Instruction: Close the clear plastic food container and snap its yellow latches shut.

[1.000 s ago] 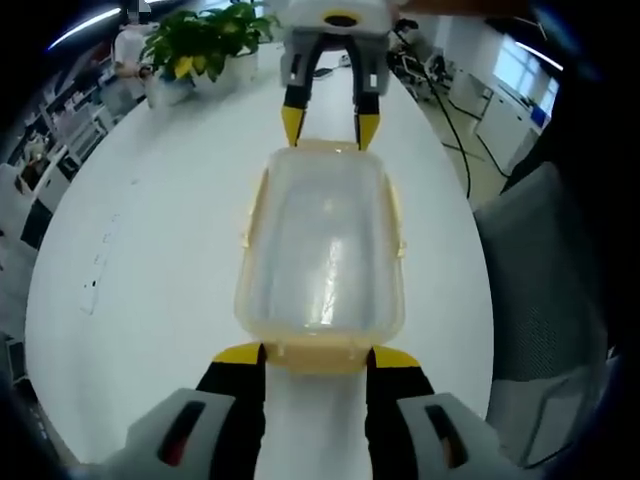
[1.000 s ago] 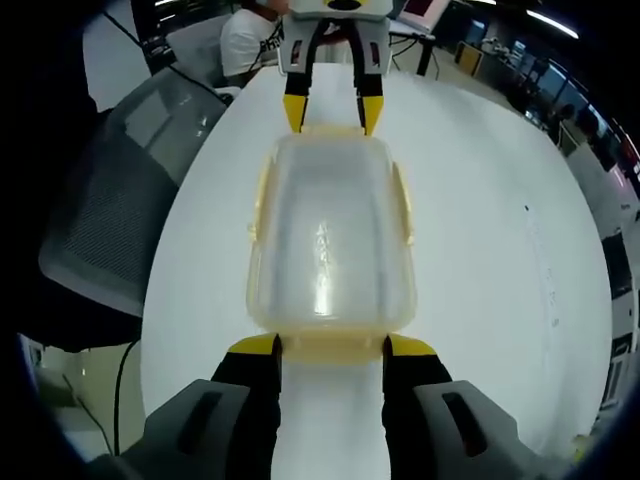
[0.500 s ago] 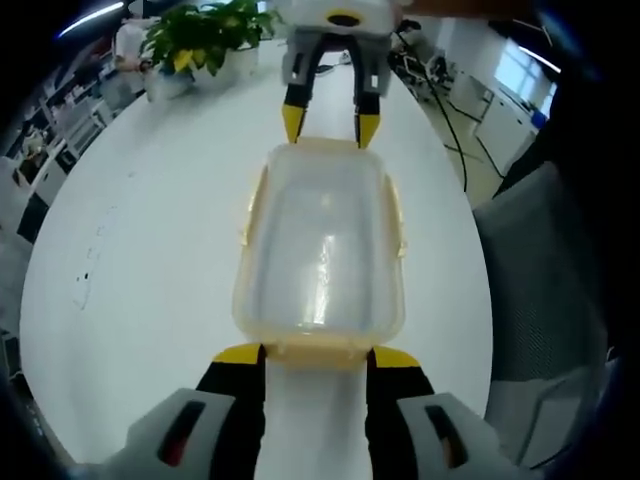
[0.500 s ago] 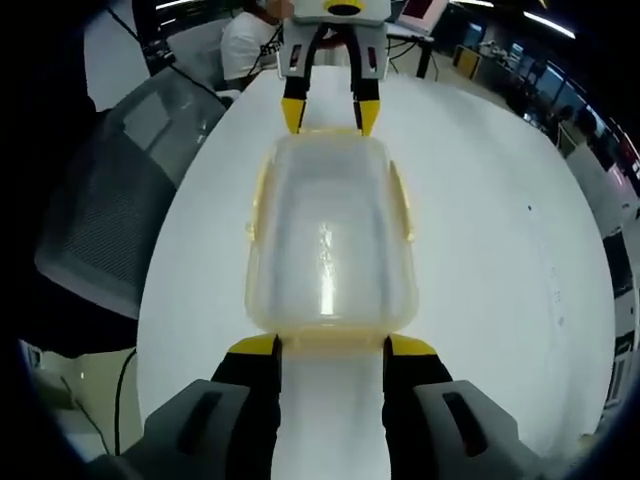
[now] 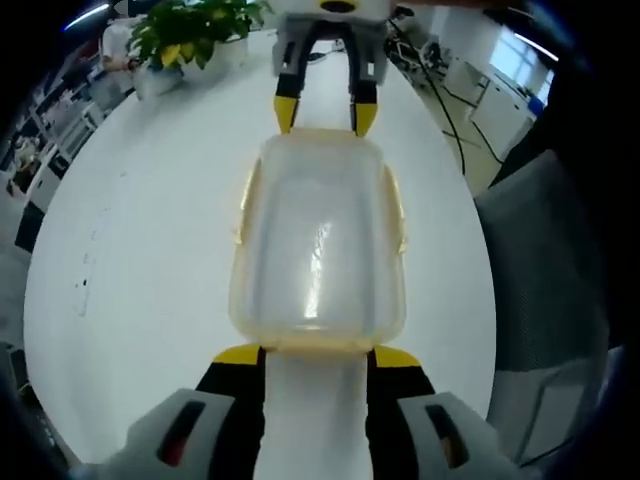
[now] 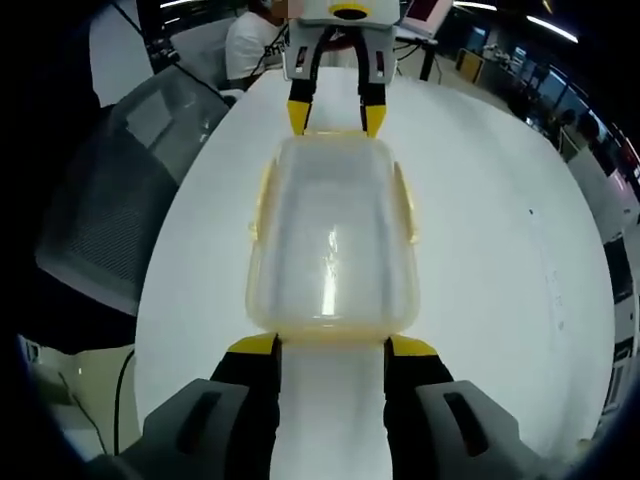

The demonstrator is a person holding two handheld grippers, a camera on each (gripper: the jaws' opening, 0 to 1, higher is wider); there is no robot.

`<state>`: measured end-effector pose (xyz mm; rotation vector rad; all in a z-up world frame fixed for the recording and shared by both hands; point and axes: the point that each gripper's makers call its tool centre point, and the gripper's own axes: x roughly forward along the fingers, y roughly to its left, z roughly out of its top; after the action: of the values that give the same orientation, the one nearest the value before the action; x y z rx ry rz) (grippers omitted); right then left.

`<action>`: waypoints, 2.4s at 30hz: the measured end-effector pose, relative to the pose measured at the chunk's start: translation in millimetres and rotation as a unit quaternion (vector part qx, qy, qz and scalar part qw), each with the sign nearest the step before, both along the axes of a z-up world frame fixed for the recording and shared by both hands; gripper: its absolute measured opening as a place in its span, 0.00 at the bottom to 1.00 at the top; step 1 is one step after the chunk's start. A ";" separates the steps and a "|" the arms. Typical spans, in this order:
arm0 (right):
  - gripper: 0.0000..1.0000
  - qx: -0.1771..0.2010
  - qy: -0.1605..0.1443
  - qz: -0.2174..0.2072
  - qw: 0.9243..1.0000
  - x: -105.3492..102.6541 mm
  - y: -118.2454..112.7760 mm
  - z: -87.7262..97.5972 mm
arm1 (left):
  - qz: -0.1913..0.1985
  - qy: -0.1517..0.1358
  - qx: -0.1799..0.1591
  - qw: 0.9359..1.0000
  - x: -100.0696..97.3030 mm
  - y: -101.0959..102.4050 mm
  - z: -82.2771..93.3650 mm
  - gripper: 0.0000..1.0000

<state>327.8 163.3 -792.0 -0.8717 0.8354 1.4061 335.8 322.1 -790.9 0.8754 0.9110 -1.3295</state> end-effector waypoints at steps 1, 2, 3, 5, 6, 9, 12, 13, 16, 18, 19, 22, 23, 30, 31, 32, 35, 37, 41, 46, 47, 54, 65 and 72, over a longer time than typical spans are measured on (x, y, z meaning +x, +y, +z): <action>0.38 0.001 0.000 0.000 1.000 0.0 0.0 0.2 | 0.002 -0.002 -0.001 1.000 0.5 0.5 -0.2 0.34; 0.38 0.002 -0.001 0.001 1.000 0.1 0.0 0.3 | 0.002 -0.002 -0.002 1.000 0.9 0.9 -0.5 0.34; 0.38 0.003 -0.004 0.003 1.000 0.5 -0.1 0.4 | 0.003 -0.003 -0.004 1.000 1.0 1.0 -0.5 0.34; 0.38 0.005 -0.006 0.000 1.000 0.4 -0.1 0.8 | 0.004 -0.004 -0.010 1.000 0.9 1.4 -0.1 0.34; 0.39 0.006 -0.008 -0.001 1.000 0.3 -0.5 0.8 | 0.006 -0.004 -0.013 1.000 0.8 1.6 0.1 0.34; 0.39 0.012 -0.014 -0.009 1.000 1.6 -2.1 2.2 | 0.016 -0.005 -0.023 1.000 0.7 2.1 0.5 0.34; 0.40 0.021 -0.011 -0.028 0.999 4.5 -5.4 3.6 | 0.025 -0.008 -0.031 0.999 0.8 1.3 1.0 0.34; 0.41 0.026 -0.006 -0.037 0.999 5.4 -6.8 3.4 | 0.025 -0.010 -0.033 0.999 0.9 1.0 1.1 0.34; 0.41 0.036 0.003 -0.058 0.998 6.1 -9.9 3.6 | 0.036 -0.006 -0.038 0.999 1.2 2.2 0.2 0.34; 0.40 0.056 0.010 -0.083 0.995 4.4 -11.6 7.0 | 0.060 0.006 -0.051 0.997 0.2 3.9 -0.5 0.33; 0.39 0.064 0.008 -0.089 0.994 4.4 -12.0 8.8 | 0.090 0.017 -0.069 0.993 0.5 4.6 -0.4 0.33; 0.38 0.092 0.027 -0.129 0.987 0.0 -16.5 14.6 | 0.156 0.044 -0.123 0.979 -0.4 8.9 0.9 0.30; 0.38 0.096 0.028 -0.133 0.986 -0.4 -17.9 15.7 | 0.176 0.044 -0.138 0.974 -0.2 12.0 2.1 0.30; 0.38 0.173 0.075 -0.229 0.955 -3.8 -12.7 26.0 | 0.298 0.077 -0.223 0.925 -0.8 22.3 12.0 0.30; 0.38 0.185 0.080 -0.245 0.948 -2.2 -11.8 28.2 | 0.312 0.083 -0.236 0.917 -0.8 21.2 14.6 0.30; 0.38 0.194 0.078 -0.263 0.942 1.8 -12.5 29.6 | 0.341 0.087 -0.264 0.898 3.0 19.6 20.8 0.29; 0.37 0.224 0.080 -0.333 0.913 14.1 -15.3 32.8 | 0.402 0.103 -0.337 0.845 12.8 15.7 36.3 0.28; 0.35 0.243 0.097 -0.357 0.897 15.1 -13.6 34.8 | 0.439 0.099 -0.352 0.821 18.7 21.8 36.0 0.28; 0.30 0.263 0.119 -0.393 0.873 13.8 -7.4 33.9 | 0.475 0.106 -0.364 0.794 15.1 19.3 28.4 0.27; 0.34 0.248 0.102 -0.404 0.875 10.7 -4.0 23.1 | 0.468 0.089 -0.349 0.807 5.7 4.7 23.5 0.25; 0.33 0.248 0.106 -0.404 0.874 8.4 -2.5 22.7 | 0.469 0.089 -0.349 0.806 6.2 4.4 22.3 0.25; 0.24 0.229 0.114 -0.370 0.893 -2.8 0.7 15.9 | 0.473 0.096 -0.320 0.815 4.0 2.8 10.9 0.19; 0.20 0.228 0.106 -0.342 0.905 -1.7 3.4 15.8 | 0.495 0.098 -0.320 0.802 5.7 3.0 11.3 0.15; 0.18 0.234 0.118 -0.350 0.899 1.6 2.2 13.8 | 0.508 0.110 -0.304 0.798 4.8 0.8 12.1 0.11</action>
<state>329.4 165.5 -778.1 -0.0010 0.8259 0.9956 340.6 322.9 -778.8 -0.3079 0.8415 -0.6575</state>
